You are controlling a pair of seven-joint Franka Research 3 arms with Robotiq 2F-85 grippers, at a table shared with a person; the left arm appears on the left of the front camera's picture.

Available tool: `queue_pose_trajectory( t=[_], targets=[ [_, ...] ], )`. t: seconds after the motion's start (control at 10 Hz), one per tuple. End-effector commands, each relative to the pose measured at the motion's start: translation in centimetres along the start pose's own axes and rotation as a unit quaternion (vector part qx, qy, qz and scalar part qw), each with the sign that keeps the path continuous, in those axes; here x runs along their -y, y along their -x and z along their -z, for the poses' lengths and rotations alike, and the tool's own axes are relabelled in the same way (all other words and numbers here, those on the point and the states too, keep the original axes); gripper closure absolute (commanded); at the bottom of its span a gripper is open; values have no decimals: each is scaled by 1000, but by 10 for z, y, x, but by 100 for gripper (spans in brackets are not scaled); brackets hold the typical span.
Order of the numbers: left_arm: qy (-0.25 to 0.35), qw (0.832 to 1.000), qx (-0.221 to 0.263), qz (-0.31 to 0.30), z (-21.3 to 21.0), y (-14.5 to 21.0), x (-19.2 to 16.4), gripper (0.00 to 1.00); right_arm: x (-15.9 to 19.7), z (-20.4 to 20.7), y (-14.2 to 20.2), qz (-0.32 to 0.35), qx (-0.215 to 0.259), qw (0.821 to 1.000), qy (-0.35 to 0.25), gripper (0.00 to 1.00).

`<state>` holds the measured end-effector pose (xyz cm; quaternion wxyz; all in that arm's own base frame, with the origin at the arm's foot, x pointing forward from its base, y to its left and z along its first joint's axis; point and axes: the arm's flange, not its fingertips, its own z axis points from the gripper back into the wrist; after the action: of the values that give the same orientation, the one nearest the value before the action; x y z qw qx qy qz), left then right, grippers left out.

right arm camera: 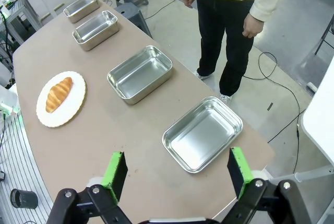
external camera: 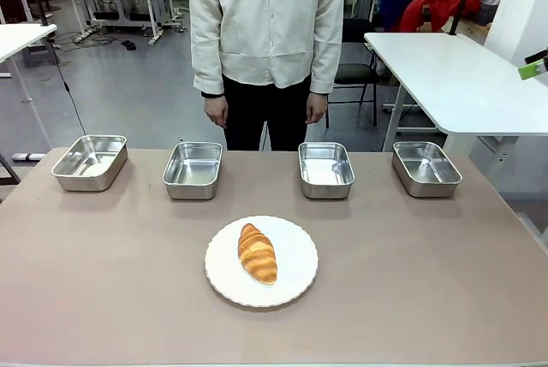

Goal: Place the bread in the container.
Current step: Place the Butter Roll into the Airtight Container indicated by the human.

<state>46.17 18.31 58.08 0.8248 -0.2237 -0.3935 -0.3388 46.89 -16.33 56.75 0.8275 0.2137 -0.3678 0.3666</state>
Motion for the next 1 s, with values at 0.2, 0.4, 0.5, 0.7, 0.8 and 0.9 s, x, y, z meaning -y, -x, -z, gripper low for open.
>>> queue_pose_trajectory(
  t=[0.2,0.4,0.5,0.7,0.8,0.9],
  targets=[
    [5,1000,5,7,-3,1,-1,0,-1,0,-1,-1,2,1000,-2,0],
    [5,1000,5,7,-3,1,-1,0,-1,0,-1,-1,2,1000,-2,0],
    [5,1000,5,7,-3,1,-1,0,-1,0,-1,-1,2,1000,-2,0],
    [5,1000,5,7,-3,1,-1,0,-1,0,-1,-1,2,1000,-2,0],
    [5,1000,5,7,-3,1,-1,0,-1,0,-1,-1,2,1000,-2,0],
    [5,1000,5,7,-3,1,-1,0,-1,0,-1,-1,2,1000,-2,0]
  ],
)
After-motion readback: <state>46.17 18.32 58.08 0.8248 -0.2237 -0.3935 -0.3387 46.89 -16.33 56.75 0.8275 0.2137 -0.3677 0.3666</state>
